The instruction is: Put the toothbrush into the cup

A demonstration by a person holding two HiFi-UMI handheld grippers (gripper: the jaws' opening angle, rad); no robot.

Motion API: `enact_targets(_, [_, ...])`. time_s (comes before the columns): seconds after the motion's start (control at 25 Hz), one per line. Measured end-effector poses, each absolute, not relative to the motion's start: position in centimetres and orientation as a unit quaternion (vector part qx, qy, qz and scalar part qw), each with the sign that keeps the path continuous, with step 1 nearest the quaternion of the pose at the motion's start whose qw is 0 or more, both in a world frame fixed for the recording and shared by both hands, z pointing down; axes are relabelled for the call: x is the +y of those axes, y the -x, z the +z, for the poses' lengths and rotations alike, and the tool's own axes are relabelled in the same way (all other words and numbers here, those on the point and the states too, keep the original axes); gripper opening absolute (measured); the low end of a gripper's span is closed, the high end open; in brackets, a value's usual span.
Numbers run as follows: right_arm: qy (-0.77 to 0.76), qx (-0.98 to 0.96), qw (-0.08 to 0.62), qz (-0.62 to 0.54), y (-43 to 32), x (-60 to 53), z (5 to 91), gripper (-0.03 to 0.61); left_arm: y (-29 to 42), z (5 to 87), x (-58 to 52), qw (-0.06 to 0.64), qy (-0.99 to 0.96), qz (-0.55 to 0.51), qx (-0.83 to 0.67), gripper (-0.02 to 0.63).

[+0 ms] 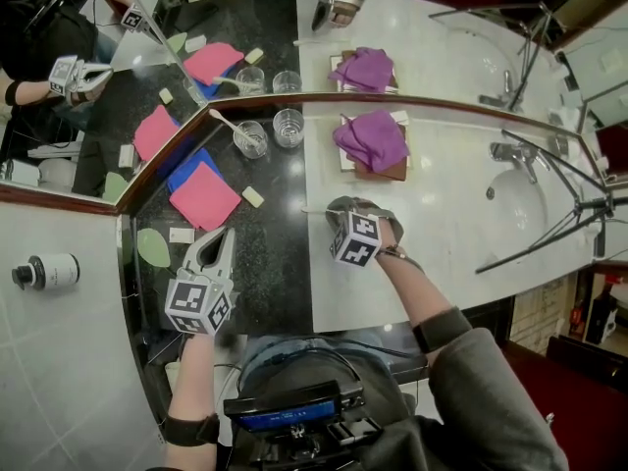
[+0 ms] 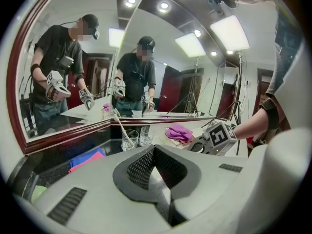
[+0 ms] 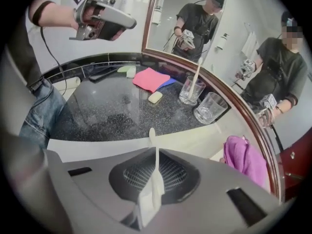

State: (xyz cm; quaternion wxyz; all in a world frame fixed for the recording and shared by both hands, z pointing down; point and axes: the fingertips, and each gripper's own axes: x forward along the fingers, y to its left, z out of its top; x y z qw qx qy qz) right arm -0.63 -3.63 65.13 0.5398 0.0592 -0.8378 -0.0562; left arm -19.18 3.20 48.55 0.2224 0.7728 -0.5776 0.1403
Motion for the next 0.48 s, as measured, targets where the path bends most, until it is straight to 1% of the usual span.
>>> enact_targets(0.04, [-0.073, -0.846, 0.526, -0.047, 0.7, -3.9, 64.0, 0.009, 19.1, 48.3, 3.1, 0.222, -0.773, 0.137, -0.578, 0.000])
enact_targets(0.08, [-0.087, -0.854, 0.512, -0.037, 0.7, -4.1, 62.8, 0.003, 19.0, 48.0, 3.0, 0.221, -0.773, 0.134, -0.579, 0.000])
enact_targets(0.48, [-0.189, -0.904, 0.381, 0.045, -1.7, -5.4, 52.7, 0.003, 18.8, 45.9, 2.5, 0.201, -0.772, 0.121, -0.590, 0.000])
